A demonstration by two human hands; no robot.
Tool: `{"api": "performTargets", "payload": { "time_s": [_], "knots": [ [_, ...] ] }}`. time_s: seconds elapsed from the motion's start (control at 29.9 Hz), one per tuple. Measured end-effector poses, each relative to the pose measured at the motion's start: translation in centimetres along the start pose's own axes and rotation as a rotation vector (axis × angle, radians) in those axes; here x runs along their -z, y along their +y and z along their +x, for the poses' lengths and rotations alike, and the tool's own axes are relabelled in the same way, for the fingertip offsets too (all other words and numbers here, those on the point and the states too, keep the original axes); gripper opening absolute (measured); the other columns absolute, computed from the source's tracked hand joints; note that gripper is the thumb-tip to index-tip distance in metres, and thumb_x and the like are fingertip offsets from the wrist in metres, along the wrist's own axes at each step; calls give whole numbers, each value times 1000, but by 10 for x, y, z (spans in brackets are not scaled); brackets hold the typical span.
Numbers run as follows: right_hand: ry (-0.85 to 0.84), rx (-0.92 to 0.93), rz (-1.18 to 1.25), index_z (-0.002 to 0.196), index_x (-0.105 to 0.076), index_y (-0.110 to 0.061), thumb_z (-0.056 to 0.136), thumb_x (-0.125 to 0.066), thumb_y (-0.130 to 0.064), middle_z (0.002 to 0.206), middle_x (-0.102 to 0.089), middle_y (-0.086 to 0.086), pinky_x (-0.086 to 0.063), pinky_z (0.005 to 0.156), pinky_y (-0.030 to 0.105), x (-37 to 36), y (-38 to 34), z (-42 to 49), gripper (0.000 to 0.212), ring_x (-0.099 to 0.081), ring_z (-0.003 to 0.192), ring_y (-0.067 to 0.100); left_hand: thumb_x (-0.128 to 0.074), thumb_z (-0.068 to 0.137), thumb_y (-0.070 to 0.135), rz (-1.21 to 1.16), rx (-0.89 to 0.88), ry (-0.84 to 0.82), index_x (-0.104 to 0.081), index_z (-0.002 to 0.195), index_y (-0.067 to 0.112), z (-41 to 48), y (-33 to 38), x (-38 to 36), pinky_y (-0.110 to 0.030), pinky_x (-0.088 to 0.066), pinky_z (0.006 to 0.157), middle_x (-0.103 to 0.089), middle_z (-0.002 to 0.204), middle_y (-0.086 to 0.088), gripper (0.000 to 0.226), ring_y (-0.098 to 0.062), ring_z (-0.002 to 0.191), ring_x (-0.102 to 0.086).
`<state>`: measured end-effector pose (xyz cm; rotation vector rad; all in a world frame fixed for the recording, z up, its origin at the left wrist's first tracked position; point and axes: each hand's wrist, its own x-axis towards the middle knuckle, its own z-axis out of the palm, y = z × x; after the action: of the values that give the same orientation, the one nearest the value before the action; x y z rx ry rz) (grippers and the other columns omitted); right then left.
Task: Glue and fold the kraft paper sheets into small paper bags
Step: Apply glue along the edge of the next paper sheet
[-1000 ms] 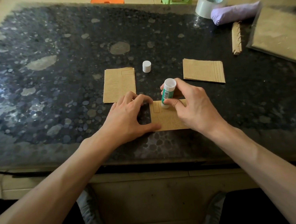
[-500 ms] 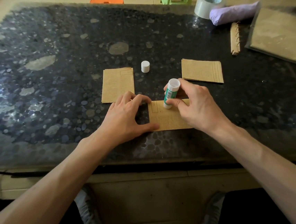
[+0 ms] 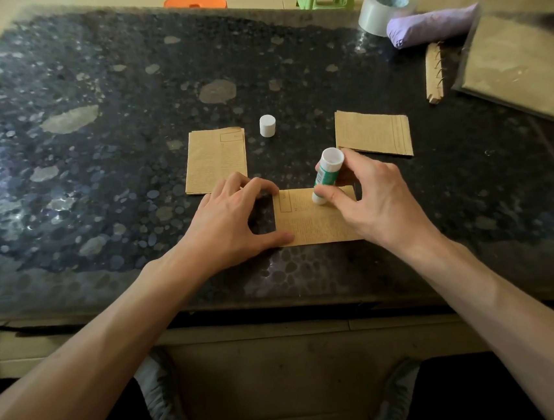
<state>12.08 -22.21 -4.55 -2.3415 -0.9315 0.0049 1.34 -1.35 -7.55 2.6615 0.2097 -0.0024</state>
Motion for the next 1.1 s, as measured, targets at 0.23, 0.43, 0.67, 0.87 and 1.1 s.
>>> {"api": "performTargets", "payload": {
  "time_s": [0.23, 0.43, 0.67, 0.87, 1.1],
  "knots": [
    [7, -5, -21, 110, -63, -14, 95, -74, -31, 103, -67, -4, -53, 83, 25, 4, 5, -4, 26, -62, 95, 10, -63, 67, 78, -2, 7, -14, -46, 136, 43, 0, 1, 1, -33, -35, 101, -39, 120, 14, 79, -10, 119, -42],
    [86, -26, -26, 101, -64, -15, 94, -76, -38, 93, -67, -5, -45, 72, 11, 4, 7, -7, 27, -63, 84, 9, -64, 67, 78, -1, 9, -16, -46, 136, 43, 0, 0, 1, -35, -37, 103, -40, 121, 13, 79, -11, 119, -43],
    [45, -34, -48, 115, -64, -14, 96, -74, -32, 105, -63, -7, -41, 74, 5, 10, 11, -10, 28, -57, 94, 6, -63, 67, 78, -2, 8, -26, -45, 136, 43, 0, 0, 1, -36, -36, 103, -39, 121, 14, 79, -11, 120, -42],
    [51, -52, -63, 115, -63, -14, 95, -75, -31, 103, -58, -11, -37, 73, -1, 16, 16, -13, 28, -54, 95, 5, -61, 67, 79, -2, 8, -28, -45, 136, 43, 0, 0, 1, -35, -36, 103, -41, 123, 12, 80, -12, 121, -43],
    [70, -61, -75, 115, -64, -13, 95, -75, -30, 103, -57, -11, -37, 74, -2, 19, 19, -15, 29, -53, 95, 4, -63, 68, 78, -6, 6, -31, -46, 137, 42, -1, 2, 2, -37, -37, 105, -40, 124, 12, 80, -12, 123, -42]
  ]
}}
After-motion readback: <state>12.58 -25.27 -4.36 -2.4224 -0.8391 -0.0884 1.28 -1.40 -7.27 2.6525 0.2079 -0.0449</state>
